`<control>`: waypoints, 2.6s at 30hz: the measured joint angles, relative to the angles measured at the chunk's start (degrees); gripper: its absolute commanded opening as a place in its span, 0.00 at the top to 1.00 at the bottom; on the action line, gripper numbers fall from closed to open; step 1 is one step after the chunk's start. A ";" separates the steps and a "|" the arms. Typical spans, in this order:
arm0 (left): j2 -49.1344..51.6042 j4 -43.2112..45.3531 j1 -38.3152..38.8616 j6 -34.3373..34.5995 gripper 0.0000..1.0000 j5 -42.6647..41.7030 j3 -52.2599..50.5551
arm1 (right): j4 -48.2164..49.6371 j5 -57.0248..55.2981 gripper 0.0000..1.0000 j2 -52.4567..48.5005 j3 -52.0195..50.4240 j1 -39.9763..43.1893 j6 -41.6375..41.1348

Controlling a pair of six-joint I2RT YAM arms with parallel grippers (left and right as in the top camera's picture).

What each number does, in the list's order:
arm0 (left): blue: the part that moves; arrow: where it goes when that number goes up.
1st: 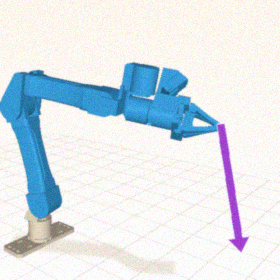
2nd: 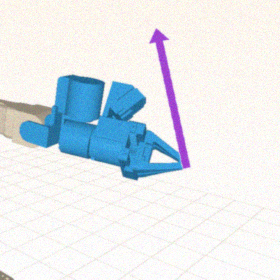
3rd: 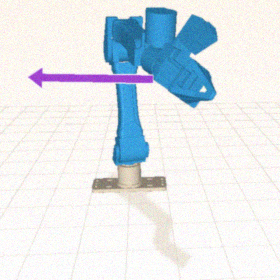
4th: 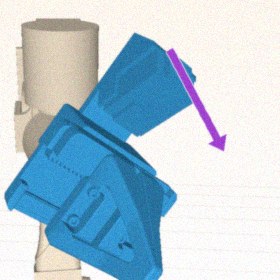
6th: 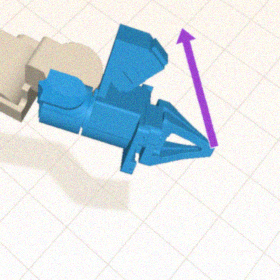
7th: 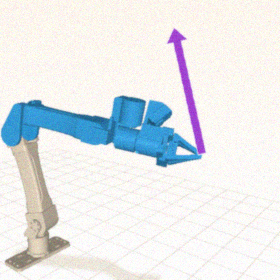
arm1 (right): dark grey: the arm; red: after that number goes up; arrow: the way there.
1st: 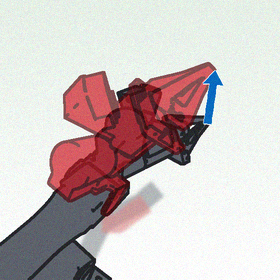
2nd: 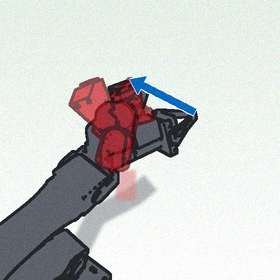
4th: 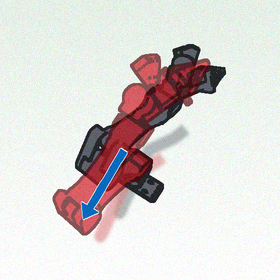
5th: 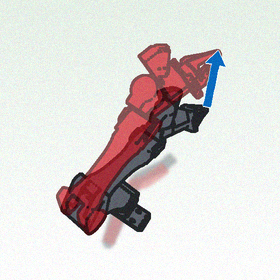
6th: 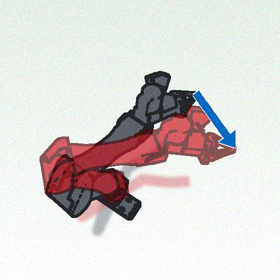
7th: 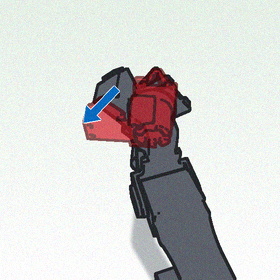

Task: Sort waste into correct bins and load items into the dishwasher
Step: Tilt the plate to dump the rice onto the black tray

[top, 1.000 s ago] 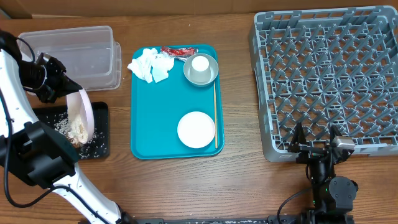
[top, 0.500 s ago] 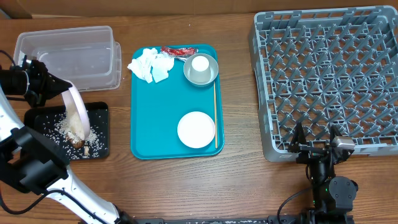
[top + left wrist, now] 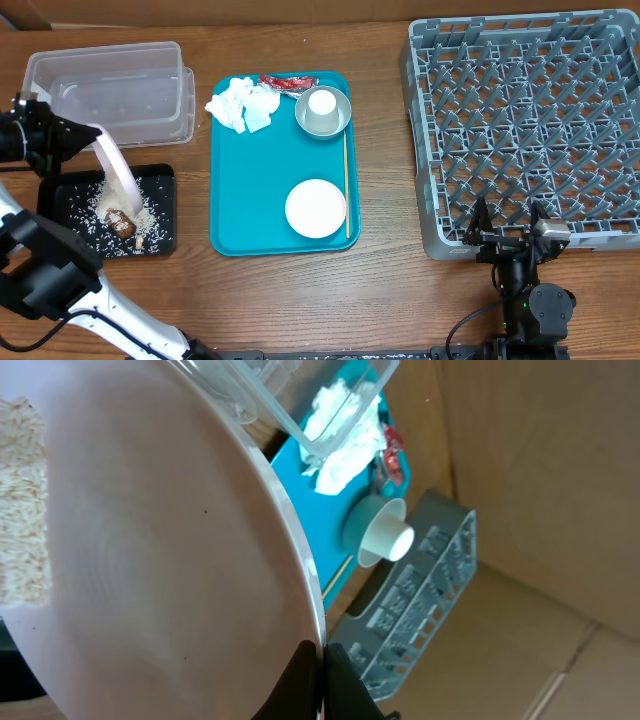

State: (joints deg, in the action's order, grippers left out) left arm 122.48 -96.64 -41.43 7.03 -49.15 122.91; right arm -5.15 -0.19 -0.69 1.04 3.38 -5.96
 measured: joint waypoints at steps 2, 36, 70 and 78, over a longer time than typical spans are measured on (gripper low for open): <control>0.00 0.00 -0.70 -0.50 0.95 -1.99 -1.38 | 0.02 -0.02 0.00 0.00 0.00 0.00 0.00; -0.11 0.11 -9.68 -8.83 0.96 -16.87 -14.60 | 0.00 -0.02 0.00 0.00 0.00 0.00 0.00; -8.90 3.17 -6.38 -8.92 0.96 -16.13 -15.10 | 0.00 0.00 0.00 0.00 0.02 0.00 0.00; -9.01 0.72 -6.67 -9.79 0.96 -18.14 -15.32 | -0.02 -0.04 0.00 0.00 0.00 0.00 0.00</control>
State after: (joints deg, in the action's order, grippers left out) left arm 113.47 -95.92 -48.10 -2.76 -67.29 107.59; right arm -5.17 -0.23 -0.69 1.04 3.38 -5.96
